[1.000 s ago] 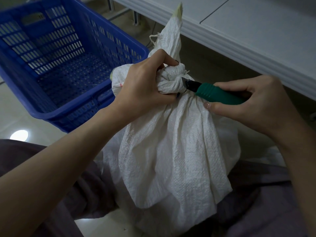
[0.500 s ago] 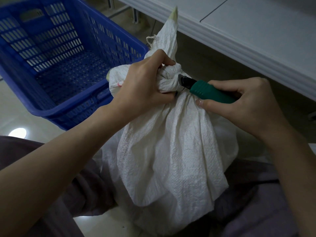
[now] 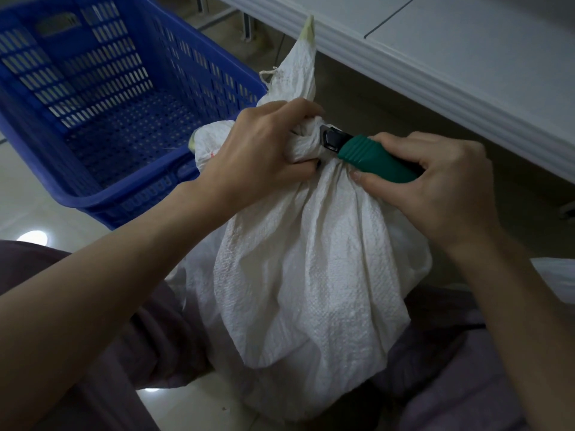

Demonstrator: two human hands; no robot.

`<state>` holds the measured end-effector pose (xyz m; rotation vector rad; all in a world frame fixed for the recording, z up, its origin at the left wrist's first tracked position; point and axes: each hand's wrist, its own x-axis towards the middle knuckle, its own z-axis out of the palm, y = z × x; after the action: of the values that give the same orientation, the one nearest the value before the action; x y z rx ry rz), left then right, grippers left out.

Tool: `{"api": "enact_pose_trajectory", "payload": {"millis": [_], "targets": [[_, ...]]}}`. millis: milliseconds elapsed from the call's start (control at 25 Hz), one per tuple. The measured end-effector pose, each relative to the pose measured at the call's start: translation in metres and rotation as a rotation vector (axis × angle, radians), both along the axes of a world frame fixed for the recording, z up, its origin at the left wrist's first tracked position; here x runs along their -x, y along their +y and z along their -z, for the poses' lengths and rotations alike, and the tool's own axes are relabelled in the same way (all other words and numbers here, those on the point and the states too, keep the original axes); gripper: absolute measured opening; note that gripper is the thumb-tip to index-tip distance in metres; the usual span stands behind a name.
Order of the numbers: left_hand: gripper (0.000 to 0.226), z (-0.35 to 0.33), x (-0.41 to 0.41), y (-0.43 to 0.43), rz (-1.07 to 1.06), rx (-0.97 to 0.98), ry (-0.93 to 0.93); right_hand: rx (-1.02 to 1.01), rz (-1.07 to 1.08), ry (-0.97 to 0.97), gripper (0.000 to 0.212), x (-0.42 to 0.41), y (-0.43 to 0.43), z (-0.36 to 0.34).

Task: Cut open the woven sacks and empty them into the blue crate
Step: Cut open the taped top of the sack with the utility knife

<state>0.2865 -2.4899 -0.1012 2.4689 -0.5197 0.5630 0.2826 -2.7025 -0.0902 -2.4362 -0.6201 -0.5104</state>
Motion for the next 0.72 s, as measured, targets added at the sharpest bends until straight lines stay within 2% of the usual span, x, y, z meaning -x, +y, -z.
{"api": "enact_pose_trajectory", "payload": {"millis": [200,360,440,520,600,720], "targets": [[0.045,0.005,-0.003,-0.005,-0.065,0.052,0.049,0.115,0.049,-0.158,0.041,0.002,0.007,0.004],[0.038,0.005,-0.007,-0.006,-0.125,0.185,0.104,0.182,0.094,-0.198,0.041,0.011,0.010,0.014],[0.036,0.010,0.002,-0.013,-0.099,0.152,0.110,0.090,0.147,-0.218,0.043,0.006,0.018,0.010],[0.039,0.023,0.027,-0.042,0.059,0.015,0.249,-0.073,0.293,-0.220,0.045,-0.009,0.025,-0.006],[0.038,0.031,0.050,-0.067,0.138,0.061,0.355,-0.119,0.358,-0.135,0.046,-0.016,0.018,-0.018],[0.040,0.031,0.024,-0.043,-0.111,0.170,0.314,-0.195,0.333,0.000,0.046,-0.011,0.006,-0.016]]}}
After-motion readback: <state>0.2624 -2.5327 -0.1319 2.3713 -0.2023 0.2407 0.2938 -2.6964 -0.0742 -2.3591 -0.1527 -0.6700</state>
